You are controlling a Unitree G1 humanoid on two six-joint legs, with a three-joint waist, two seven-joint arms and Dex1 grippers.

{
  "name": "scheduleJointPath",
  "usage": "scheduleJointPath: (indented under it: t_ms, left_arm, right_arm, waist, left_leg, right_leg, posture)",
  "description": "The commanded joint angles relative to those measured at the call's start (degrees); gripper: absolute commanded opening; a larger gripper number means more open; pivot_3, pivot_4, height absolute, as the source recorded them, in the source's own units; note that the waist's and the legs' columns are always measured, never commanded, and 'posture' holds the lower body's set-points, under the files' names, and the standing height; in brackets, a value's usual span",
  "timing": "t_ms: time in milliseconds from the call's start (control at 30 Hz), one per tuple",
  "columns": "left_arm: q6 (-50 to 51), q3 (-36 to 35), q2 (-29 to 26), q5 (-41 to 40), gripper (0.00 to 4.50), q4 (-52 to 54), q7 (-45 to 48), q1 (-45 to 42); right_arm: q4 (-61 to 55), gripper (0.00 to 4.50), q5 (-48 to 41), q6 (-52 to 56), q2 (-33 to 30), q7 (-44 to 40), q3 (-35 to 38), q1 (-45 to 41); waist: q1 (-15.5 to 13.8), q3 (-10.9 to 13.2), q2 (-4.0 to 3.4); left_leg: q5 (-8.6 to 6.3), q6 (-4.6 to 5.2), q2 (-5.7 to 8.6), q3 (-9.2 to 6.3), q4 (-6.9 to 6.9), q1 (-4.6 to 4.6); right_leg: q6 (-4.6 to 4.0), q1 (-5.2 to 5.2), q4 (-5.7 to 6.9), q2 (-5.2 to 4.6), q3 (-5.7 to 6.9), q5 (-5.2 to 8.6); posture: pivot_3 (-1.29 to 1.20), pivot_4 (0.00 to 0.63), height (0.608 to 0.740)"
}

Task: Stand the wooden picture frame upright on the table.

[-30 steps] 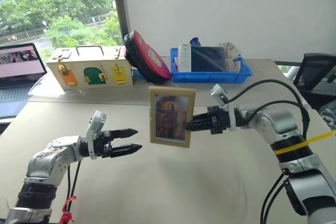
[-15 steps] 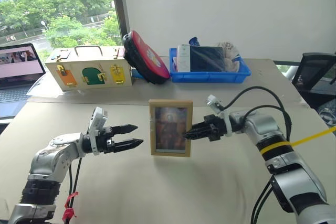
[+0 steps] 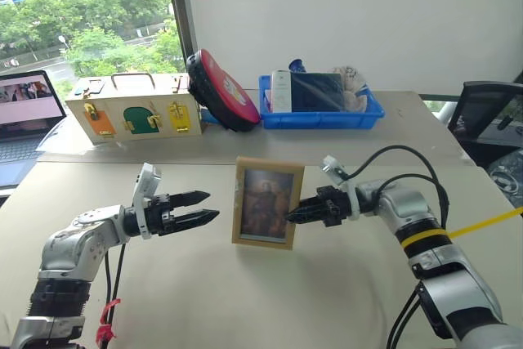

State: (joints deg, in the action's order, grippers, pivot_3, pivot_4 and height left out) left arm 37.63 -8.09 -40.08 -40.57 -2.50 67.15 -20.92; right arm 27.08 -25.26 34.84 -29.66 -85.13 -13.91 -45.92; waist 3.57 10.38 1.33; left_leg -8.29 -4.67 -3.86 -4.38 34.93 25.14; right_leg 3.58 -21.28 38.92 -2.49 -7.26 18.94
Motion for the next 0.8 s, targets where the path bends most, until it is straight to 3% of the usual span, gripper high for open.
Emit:
scheduleJointPath:
  t_ms: [33,133,200,433,667,800]
  left_arm:
    - [-0.3,-1.1,-0.2,-0.4,4.5,0.6,0.3,-1.0]
    - [-0.7,-0.6,0.1,-0.1,4.5,-0.2,0.5,-1.4]
    - [-0.8,-0.4,0.2,0.1,4.5,-0.6,0.7,-1.8]
    - [-1.4,0.1,0.3,0.7,4.5,-1.7,1.5,-2.8]
    - [-3.4,-0.1,-1.1,2.4,4.5,-2.9,3.6,-2.5]
    - [-10.1,1.4,-6.7,7.2,4.5,-3.1,10.3,1.4]
  right_arm:
    - [-2.7,1.18,2.8,-1.5,0.0,2.3,-0.4,2.3]
    - [-7.5,1.18,2.8,-1.9,-0.1,3.8,-0.2,5.1]
    - [-10.1,2.2,3.1,-1.9,-0.6,4.3,-0.4,6.7]
    - [-15.4,4.43,3.1,-1.4,-2.6,5.8,1.2,9.4]
    - [-16.6,4.43,3.1,-0.4,-10.2,7.1,5.7,10.1]
    - [-24.4,4.43,-1.5,5.2,-21.4,3.3,11.3,14.1]
  waist:
    - [0.1,0.0,0.0]
    - [0.1,0.0,0.0]
    - [0.1,0.0,0.0]
    - [0.1,0.0,-0.04]
    - [-0.2,0.0,-0.03]
    - [-0.5,0.1,-0.11]
  left_leg:
    - [0.0,0.0,0.0,0.0,0.0,0.0]
    - [0.0,0.0,0.0,-0.02,0.0,0.0]
    - [0.0,0.0,0.0,-0.03,0.0,0.0]
    - [0.01,-0.02,0.01,-0.04,0.0,0.02]
    - [0.01,-0.02,0.02,-0.05,-0.01,0.02]
    - [0.01,-0.02,0.02,-0.04,-0.09,0.04]
  right_leg:
    - [0.0,0.0,0.0,0.0,0.0,0.0]
    - [0.0,0.01,0.0,0.0,0.03,0.0]
    - [0.0,0.02,0.0,0.0,0.04,0.0]
    - [0.0,0.01,-0.01,0.0,0.05,0.0]
    - [-0.01,0.01,-0.03,-0.01,0.06,0.0]
    - [-0.05,0.0,-0.12,-0.02,0.05,0.03]
  posture:
    - [0.0,0.15,0.735]
    - [0.0,0.15,0.735]
    - [0.0,0.15,0.735]
    - [0.0,0.15,0.735]
    - [0.0,0.15,0.735]
    - [0.0,0.15,0.735]
